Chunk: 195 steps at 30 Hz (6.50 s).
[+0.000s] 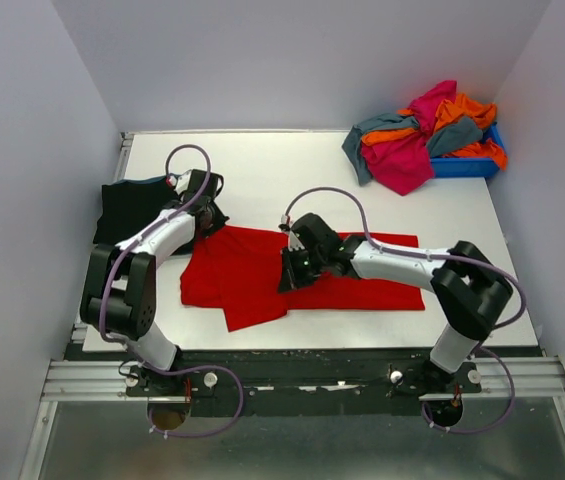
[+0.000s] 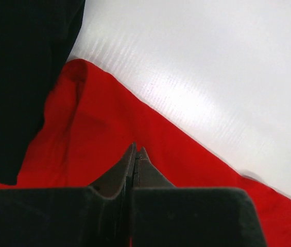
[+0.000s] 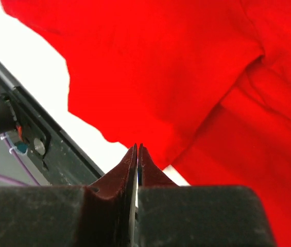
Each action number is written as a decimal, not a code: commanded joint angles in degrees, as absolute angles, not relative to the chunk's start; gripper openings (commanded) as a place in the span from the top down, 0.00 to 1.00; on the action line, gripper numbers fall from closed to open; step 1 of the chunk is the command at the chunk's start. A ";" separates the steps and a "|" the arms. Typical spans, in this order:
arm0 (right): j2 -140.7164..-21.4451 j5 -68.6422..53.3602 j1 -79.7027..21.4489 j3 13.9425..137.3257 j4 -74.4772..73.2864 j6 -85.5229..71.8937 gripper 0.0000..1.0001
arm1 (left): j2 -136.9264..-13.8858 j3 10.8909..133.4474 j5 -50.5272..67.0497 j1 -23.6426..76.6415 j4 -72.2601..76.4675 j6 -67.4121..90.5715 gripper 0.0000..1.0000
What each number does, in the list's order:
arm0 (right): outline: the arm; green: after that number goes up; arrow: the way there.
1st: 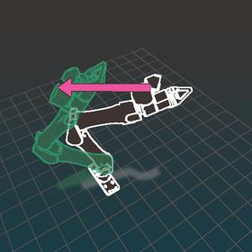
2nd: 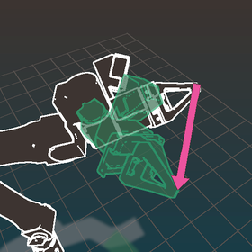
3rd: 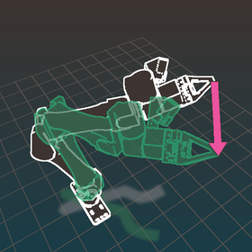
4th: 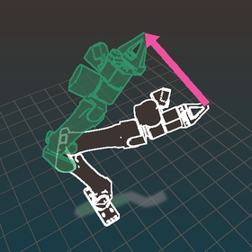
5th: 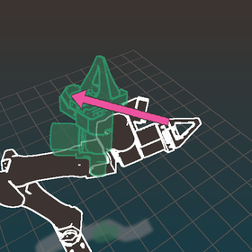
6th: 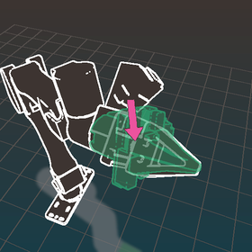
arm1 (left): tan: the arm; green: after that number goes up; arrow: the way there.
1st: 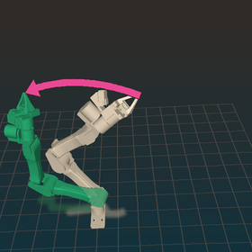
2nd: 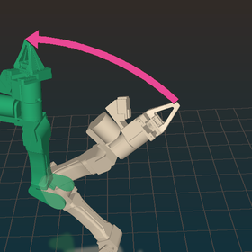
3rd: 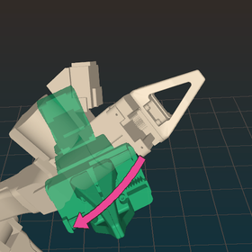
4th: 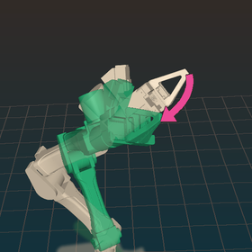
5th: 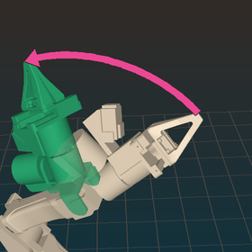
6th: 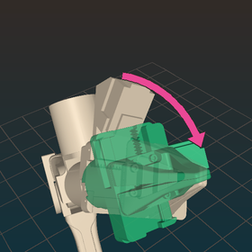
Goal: Fold and stack the t-shirts
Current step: Fold the other side of the tshirt into a rectangle, then rotate the tshirt 90 degrees
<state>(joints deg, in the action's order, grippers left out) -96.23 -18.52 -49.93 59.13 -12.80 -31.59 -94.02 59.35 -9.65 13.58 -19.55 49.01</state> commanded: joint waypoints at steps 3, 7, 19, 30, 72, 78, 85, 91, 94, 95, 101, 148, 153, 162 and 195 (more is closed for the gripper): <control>-101.78 -20.57 -50.27 55.65 -10.81 -34.80 0.99 | -87.46 58.63 -11.87 14.41 -22.59 47.81 1.00; -99.32 -19.78 -50.27 50.11 -9.93 -35.33 0.99 | -84.03 55.64 -10.99 15.20 -21.89 48.51 1.00; -84.47 -7.85 -49.57 50.45 -21.07 -33.84 0.99 | -70.06 37.38 -12.57 18.54 -11.53 53.87 1.00; -75.59 14.41 -38.86 44.75 -35.42 -39.90 0.99 | -72.14 34.53 -15.82 21.00 -10.54 54.93 1.00; -91.51 -9.51 -55.37 55.62 -11.76 -42.47 0.99 | -145.09 120.64 -6.96 27.07 -33.22 41.58 1.00; -79.12 -7.83 -44.06 54.76 -21.34 -36.31 0.99 | -151.34 132.08 -0.97 27.69 -29.88 39.82 1.00; -77.95 3.42 -39.29 52.12 -34.09 -35.59 0.99 | -148.38 135.10 3.43 27.25 -26.38 34.90 1.00; -81.04 1.32 -39.29 45.37 -31.83 -39.80 0.99 | -136.26 127.55 4.04 27.07 -23.29 32.78 1.00; -80.94 0.35 -39.90 40.97 -29.62 -42.62 0.99 | -131.23 119.91 5.62 27.42 -19.44 34.62 1.00; -81.56 0.35 -40.42 40.44 -29.79 -43.32 0.99 | -130.61 117.71 6.32 27.60 -17.68 35.85 1.00; -85.52 2.89 -44.73 42.01 -33.04 -45.69 0.99 | -140.69 122.59 7.64 29.62 -18.63 39.72 1.00; -84.27 6.86 -33.41 66.69 -40.25 -35.95 0.99 | -110.24 92.15 4.58 27.25 -15.55 37.25 0.99; -93.33 5.28 -31.73 73.73 -38.33 -35.42 0.99 | -100.30 73.25 4.05 27.68 -12.40 41.92 1.00; -106.16 3.08 -29.88 81.47 -36.39 -35.24 0.99 | -99.57 64.25 -3.60 28.30 -12.04 44.03 1.00; -134.29 -3.25 -20.66 109.15 -42.27 -38.94 0.99 | -127.09 84.54 7.38 18.63 -10.46 42.63 1.00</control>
